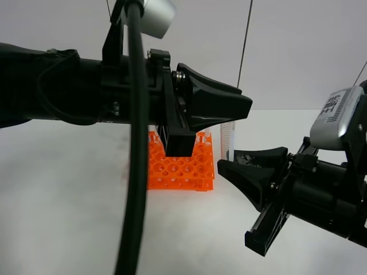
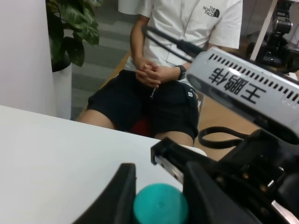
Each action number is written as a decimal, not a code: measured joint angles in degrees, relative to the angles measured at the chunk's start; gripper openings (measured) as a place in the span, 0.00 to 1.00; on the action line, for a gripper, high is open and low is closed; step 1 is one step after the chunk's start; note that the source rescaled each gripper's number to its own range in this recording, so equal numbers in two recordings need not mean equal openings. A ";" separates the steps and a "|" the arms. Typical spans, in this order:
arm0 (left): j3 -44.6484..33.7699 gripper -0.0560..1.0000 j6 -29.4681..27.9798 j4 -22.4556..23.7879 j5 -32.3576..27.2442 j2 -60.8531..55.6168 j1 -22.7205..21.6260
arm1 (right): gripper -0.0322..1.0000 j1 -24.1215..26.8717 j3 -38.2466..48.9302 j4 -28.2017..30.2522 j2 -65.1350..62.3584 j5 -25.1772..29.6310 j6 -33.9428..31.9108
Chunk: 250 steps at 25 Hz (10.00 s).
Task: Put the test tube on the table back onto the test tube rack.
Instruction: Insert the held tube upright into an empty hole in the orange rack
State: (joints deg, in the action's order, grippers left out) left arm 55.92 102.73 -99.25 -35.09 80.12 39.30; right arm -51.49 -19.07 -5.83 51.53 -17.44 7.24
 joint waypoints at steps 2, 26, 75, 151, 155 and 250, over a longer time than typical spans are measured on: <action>0.00 0.06 0.00 0.07 0.52 0.00 0.00 | 0.23 -1.42 0.00 1.56 0.00 -0.84 -1.50; 0.00 0.06 0.44 0.07 5.99 0.06 -0.06 | 0.74 30.45 -8.02 -5.24 -0.05 35.01 6.58; 0.00 0.06 0.80 0.07 5.65 0.06 -0.06 | 0.74 54.66 -9.36 3.51 -42.33 76.56 -5.21; -7.64 0.06 -111.75 106.14 80.35 22.51 -13.63 | 0.74 54.66 -9.36 5.83 -42.33 76.24 -9.24; -7.64 0.06 -109.03 106.14 82.01 25.57 -13.63 | 0.74 54.66 -9.36 5.83 -42.33 76.24 -9.24; -4.07 0.06 -106.82 104.07 96.96 43.59 -17.41 | 0.74 54.66 -9.36 5.83 -42.33 76.24 -9.24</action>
State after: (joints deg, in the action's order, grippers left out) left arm 51.85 -4.09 4.82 61.87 123.71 21.89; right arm 3.18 -28.43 0.00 9.20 58.81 -2.00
